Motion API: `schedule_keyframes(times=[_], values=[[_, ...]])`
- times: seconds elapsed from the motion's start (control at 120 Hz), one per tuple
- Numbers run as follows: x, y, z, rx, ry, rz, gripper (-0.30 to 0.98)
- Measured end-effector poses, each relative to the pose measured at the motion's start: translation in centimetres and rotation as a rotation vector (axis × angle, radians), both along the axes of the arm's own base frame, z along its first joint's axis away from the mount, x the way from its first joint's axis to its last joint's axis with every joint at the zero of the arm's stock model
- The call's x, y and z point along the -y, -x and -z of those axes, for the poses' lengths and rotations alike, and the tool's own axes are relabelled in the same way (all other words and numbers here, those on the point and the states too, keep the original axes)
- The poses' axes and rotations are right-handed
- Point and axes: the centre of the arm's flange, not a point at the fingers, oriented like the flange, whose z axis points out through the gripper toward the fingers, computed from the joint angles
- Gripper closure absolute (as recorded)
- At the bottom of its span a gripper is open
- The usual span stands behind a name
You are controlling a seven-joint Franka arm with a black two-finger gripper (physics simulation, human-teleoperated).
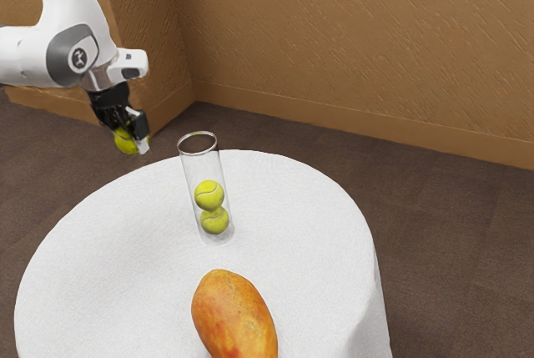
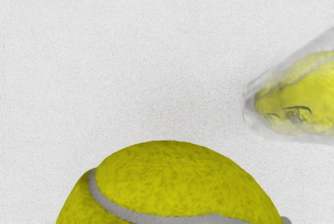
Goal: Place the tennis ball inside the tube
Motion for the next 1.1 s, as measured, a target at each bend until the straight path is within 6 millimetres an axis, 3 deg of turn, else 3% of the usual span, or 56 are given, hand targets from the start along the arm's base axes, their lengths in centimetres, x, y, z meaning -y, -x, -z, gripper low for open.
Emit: schedule_keyframes(times=[0.092,0.15,0.358,0.45,0.55,0.742,0.833,0.933,1.1], values=[[-0.5,-1.4,-2.7,0.0,-0.001,-0.012,0.33],[0.2,-1.9,-3.6,-0.008,0.006,-0.002,0.33],[9.3,-2.5,-4.0,-0.052,0.031,0.148,0.33],[11.3,-2.3,-3.7,-0.069,0.035,0.184,0.33],[10.9,-2.1,-3.6,-0.079,0.038,0.176,0.33],[6.4,-1.9,-3.2,-0.091,0.044,0.098,0.33],[5.2,-1.9,-3.0,-0.093,0.046,0.077,0.33],[5.6,-2.0,-3.1,-0.089,0.046,0.084,0.33],[8.4,-2.6,-3.7,-0.075,0.047,0.13,0.33]])
